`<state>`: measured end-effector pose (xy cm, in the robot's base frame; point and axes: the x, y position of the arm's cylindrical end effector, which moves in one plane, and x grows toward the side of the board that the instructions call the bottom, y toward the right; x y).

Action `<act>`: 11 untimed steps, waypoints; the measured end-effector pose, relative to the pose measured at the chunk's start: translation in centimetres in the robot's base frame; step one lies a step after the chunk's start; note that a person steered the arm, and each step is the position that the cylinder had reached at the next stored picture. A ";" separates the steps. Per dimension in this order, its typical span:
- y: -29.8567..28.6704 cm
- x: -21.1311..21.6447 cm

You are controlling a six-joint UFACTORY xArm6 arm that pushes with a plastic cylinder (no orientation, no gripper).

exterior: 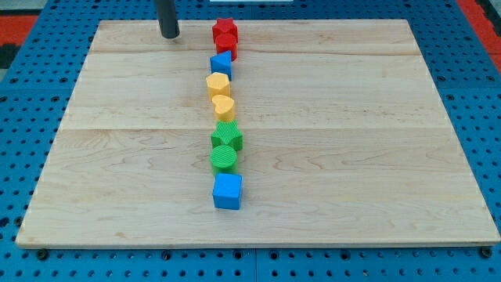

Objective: Push the red star to the right side of the red circle

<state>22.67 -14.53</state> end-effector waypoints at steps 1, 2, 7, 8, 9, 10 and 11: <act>-0.1 -0.3; -0.1 -0.3; -0.1 -2.2; -0.1 -2.5; -0.1 -2.5; 0.2 -3.5; 4.0 -3.3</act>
<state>19.37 -10.53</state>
